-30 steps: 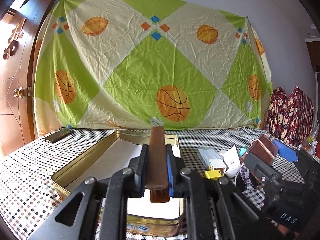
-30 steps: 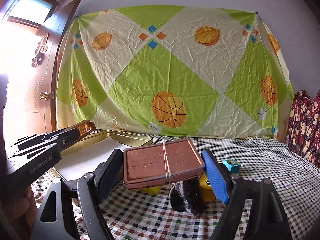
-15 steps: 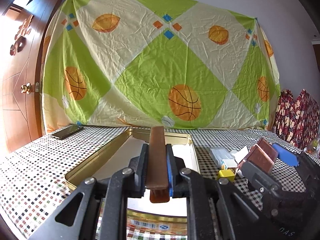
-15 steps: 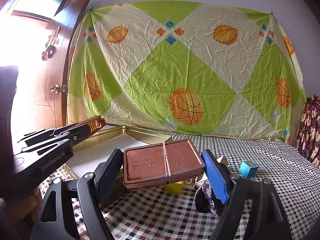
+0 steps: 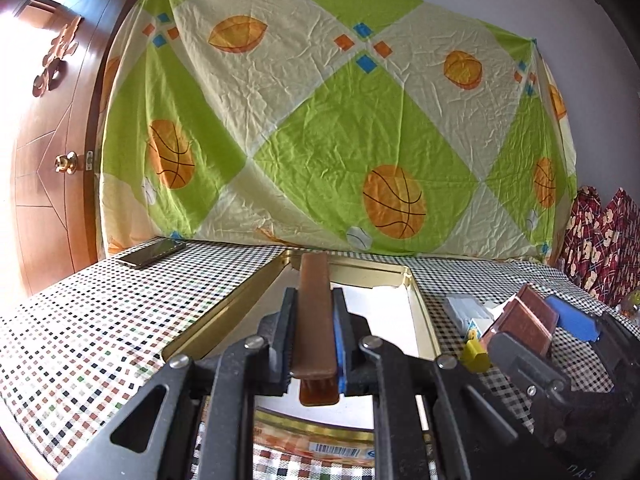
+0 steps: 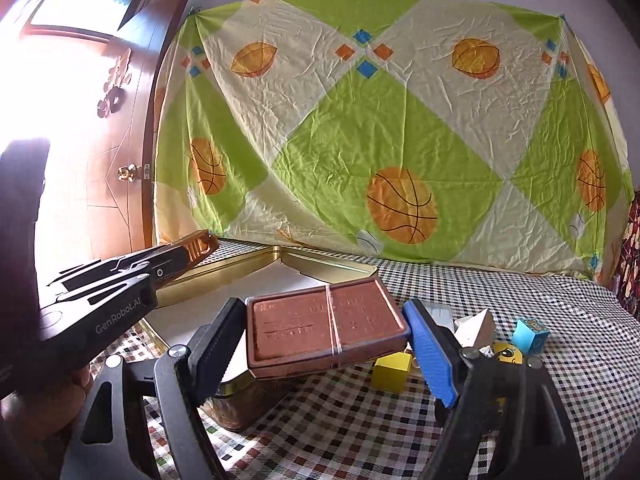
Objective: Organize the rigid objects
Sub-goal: 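Carry the copper box with the right tool over the gold tin while the left tool carries the brush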
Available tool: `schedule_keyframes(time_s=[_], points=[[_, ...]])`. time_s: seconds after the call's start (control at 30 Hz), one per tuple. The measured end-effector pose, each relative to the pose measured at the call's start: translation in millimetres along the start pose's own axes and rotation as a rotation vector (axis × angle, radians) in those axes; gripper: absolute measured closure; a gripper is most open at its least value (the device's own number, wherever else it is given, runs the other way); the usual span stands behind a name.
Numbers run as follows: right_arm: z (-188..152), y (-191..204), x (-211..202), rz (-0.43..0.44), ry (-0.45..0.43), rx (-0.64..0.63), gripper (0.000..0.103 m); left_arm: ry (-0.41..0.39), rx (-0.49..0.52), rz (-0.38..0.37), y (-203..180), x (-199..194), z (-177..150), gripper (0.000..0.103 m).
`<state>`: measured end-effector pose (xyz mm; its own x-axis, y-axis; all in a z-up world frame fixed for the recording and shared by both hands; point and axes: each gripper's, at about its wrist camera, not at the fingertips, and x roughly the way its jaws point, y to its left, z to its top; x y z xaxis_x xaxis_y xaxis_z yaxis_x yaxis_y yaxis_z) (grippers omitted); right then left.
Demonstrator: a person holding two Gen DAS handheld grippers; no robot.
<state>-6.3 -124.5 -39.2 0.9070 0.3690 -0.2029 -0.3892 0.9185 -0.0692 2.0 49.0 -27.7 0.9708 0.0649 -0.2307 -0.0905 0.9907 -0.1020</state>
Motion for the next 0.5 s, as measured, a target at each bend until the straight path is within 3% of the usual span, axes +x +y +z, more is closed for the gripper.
schedule_keyframes(time_s=[0.5], points=[[6,8,11,0.054,0.044,-0.001,0.021,0.107,-0.027,-0.014,18,18,3,0.089]])
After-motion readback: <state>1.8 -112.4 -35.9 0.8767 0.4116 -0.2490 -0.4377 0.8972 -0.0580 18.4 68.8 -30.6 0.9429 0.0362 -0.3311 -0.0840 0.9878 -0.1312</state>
